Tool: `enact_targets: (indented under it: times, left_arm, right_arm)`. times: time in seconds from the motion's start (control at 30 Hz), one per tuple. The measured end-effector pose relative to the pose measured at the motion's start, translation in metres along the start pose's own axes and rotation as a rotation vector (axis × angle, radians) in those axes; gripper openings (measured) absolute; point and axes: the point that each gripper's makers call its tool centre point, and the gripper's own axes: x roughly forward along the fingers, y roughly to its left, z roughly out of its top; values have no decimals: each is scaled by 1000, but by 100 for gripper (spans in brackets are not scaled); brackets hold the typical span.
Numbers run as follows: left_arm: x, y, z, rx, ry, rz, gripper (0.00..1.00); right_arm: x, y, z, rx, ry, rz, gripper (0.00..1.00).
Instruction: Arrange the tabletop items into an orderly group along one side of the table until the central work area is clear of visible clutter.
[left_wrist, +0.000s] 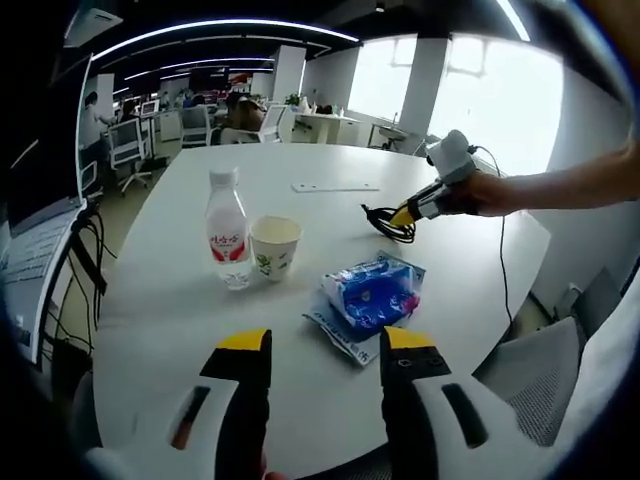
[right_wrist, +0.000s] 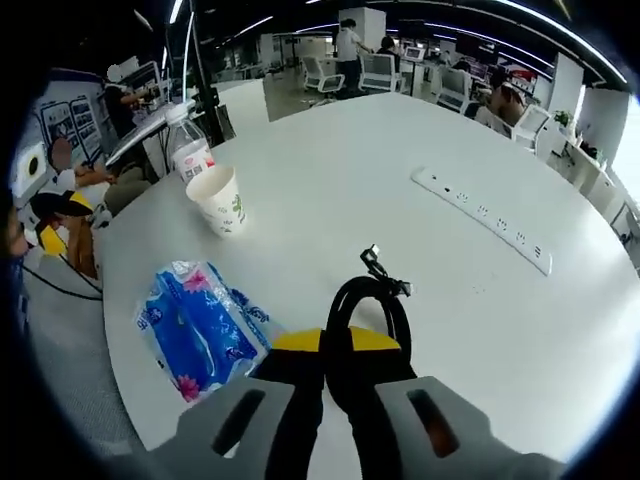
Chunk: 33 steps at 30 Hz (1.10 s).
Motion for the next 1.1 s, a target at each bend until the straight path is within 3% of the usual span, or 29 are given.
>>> enact_targets:
  times: [0.63,1.1]
  left_arm:
    - [5,-13,6,29,-2,-46,42]
    - [9,-17,4,28,4,-66,42]
  right_arm:
    - [-44,-5,-41,117,-31,-65,4]
    - [-78,-15,-53,137,-57,-127,4]
